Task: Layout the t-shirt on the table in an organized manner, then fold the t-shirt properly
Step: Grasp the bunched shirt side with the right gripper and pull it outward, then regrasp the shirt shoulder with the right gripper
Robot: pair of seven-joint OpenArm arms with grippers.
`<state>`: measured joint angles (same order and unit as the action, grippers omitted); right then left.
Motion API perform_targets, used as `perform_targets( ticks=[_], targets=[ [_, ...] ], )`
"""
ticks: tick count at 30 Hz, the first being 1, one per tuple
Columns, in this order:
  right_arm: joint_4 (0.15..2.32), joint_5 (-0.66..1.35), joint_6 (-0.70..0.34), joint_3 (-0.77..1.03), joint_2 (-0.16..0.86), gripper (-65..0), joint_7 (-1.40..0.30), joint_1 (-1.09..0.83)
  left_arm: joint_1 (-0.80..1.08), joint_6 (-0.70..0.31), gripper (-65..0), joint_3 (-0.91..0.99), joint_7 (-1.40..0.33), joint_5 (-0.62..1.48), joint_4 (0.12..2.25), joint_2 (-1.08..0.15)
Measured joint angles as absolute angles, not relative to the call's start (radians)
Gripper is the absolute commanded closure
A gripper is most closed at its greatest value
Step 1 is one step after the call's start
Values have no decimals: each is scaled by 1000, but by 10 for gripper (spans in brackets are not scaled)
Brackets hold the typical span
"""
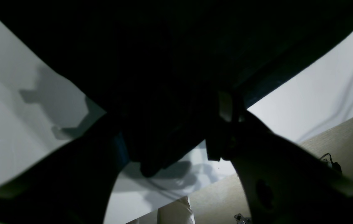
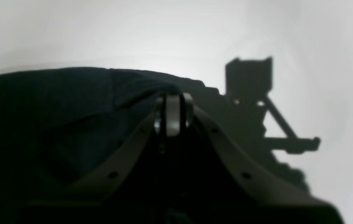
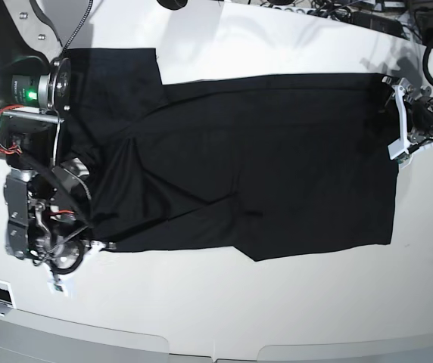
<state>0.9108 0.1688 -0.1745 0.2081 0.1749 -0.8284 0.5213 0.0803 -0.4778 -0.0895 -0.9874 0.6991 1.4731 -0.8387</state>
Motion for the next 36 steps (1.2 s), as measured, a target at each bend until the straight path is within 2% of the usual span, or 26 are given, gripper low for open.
perform_targets(
  ticks=[9, 16, 18, 21, 22, 26, 30, 31, 33, 36],
  targets=[
    [911, 69, -85, 396, 174, 0, -828, 521, 80, -478, -301, -89, -987, 699, 1473, -839],
    [911, 41, -57, 435, 174, -6, -827, 522, 80, -478, -301, -89, -987, 699, 1473, -839],
    [911, 50, -116, 435, 175, -126, -823, 522, 80, -478, -301, -90, -987, 699, 1473, -839],
    [911, 68, -159, 434, 175, -357, -815, 524, 80, -478, -301, -90, -987, 698, 1473, -839],
    [910, 88, -187, 434, 178, -389, -805, 524, 79, -478, -301, -89, -987, 691, 1473, -839],
    [915, 182, -305, 431, 223, -390, -805, 545, 57, -478, -301, -90, -989, 680, 1473, -839],
    [1036, 424, -524, 430, 305, -390, -913, 550, 41, -479, -298, -89, -988, 680, 1473, -839],
    [1074, 507, -580, 430, 326, -390, -962, 547, 39, -505, -298, -89, -986, 683, 1473, -839],
    [1149, 658, -637, 430, 360, -390, -1050, 523, 41, -517, -298, -89, -990, 702, 1473, -836],
    [1201, 760, -651, 429, 398, -390, -1134, 461, 42, -517, -299, -89, -988, 702, 1473, -833]
  ],
)
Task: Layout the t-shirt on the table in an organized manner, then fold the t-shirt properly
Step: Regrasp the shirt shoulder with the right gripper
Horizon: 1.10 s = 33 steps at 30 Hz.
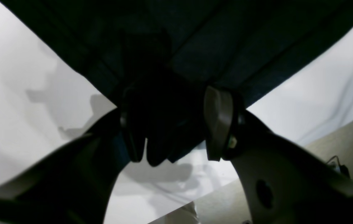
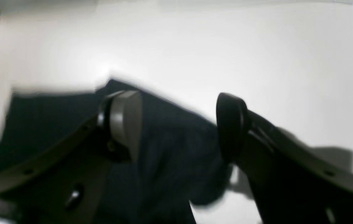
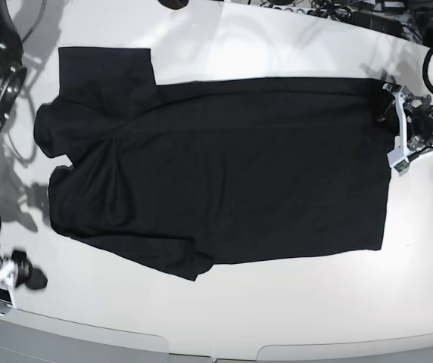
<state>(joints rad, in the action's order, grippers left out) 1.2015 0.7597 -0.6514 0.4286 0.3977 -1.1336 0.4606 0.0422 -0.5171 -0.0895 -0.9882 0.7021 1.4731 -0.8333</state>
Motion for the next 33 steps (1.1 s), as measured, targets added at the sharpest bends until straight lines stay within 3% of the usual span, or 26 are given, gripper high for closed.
perform_targets(
  ticks=[9, 14, 18, 26, 33],
  targets=[
    [1198, 760, -607, 426, 399, -390, -1096, 175, 41, -517, -299, -89, -991, 702, 1473, -833],
    [1194, 622, -561, 429, 358, -390, -1058, 94, 41, -517, -299, -89, -991, 703, 1473, -833],
    [1192, 580, -569, 428, 309, -390, -970, 63, 41, -517, -299, -89, -991, 710, 1473, -833],
    [1192, 575, -562, 428, 268, -390, -969, 61, 41, -517, -299, -89, -991, 711, 1473, -833],
    [1133, 581, -616, 426, 255, -390, -900, 64, 41, -517, -298, -89, -991, 711, 1473, -834]
  ],
)
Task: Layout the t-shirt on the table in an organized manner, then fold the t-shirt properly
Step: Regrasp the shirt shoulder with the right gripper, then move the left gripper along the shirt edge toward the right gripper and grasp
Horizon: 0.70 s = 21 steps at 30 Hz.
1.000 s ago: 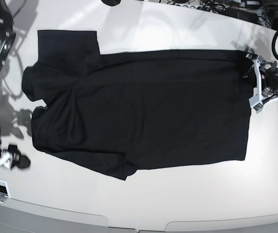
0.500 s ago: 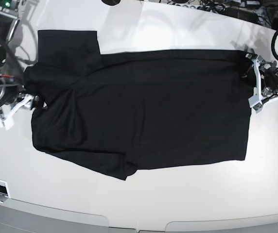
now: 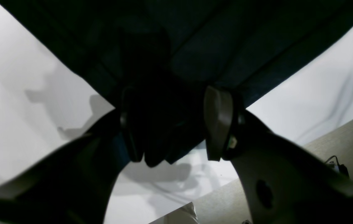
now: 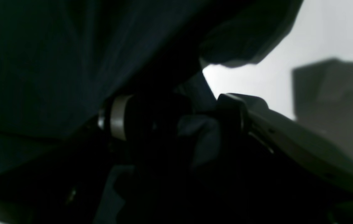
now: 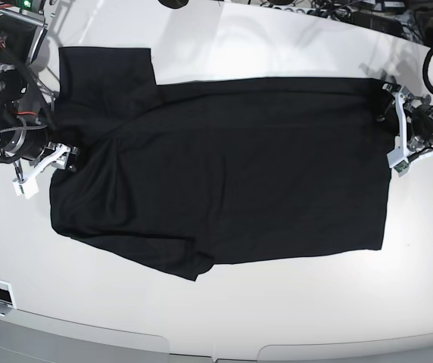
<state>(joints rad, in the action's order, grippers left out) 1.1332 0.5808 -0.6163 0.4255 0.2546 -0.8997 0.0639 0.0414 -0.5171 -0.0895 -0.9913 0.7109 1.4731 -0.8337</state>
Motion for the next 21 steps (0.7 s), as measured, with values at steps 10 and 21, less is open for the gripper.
perform_targets(
  ticks=[10, 21],
  targets=[
    [1111, 486, -672, 422, 252, -18, -831, 63, 41, -517, -299, -89, -991, 711, 1473, -833],
    [1159, 435, -436, 423, 281, 0, -900, 80, 41, -517, -299, -89, -992, 719, 1473, -834]
  ],
)
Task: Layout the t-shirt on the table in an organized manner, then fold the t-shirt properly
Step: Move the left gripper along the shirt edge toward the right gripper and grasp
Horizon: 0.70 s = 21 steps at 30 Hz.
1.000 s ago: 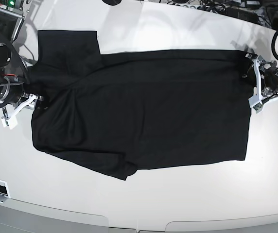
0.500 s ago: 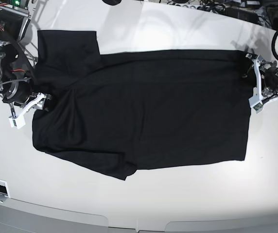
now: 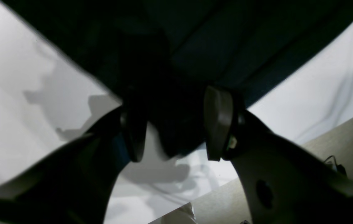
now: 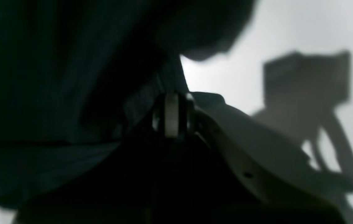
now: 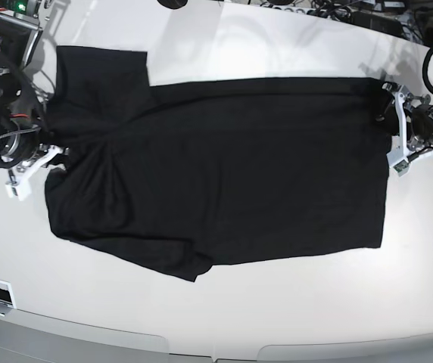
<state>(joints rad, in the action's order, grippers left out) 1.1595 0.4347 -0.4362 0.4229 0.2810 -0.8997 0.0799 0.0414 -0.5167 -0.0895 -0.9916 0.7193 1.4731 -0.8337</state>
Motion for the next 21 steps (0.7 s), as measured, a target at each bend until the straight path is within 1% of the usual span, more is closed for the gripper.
perform_targets(
  ticks=[2, 4, 9, 11, 14, 19, 21],
  targets=[
    [1160, 393, -329, 423, 279, 0, -897, 80, 41, -517, -299, -89, -994, 727, 1473, -834],
    [1161, 392, -279, 423, 279, 0, -900, 81, 41, -517, -299, -89, -993, 735, 1473, -833],
    [1164, 393, -223, 423, 279, 0, -907, 81, 41, -517, -299, -89, -995, 736, 1473, -827],
    [1164, 392, -182, 423, 279, 0, -910, 83, 41, -517, -299, -89, -995, 736, 1473, -819],
    [1167, 326, -115, 424, 269, 0, -906, 88, 41, -517, -299, -90, -995, 736, 1473, -812],
    [1171, 257, -89, 443, 240, 0, -906, 104, 41, -517, -298, -89, -995, 735, 1473, -815],
    [1180, 246, -126, 443, 236, 0, -890, 105, 41, -517, -291, -89, -997, 734, 1473, -814]
  ],
)
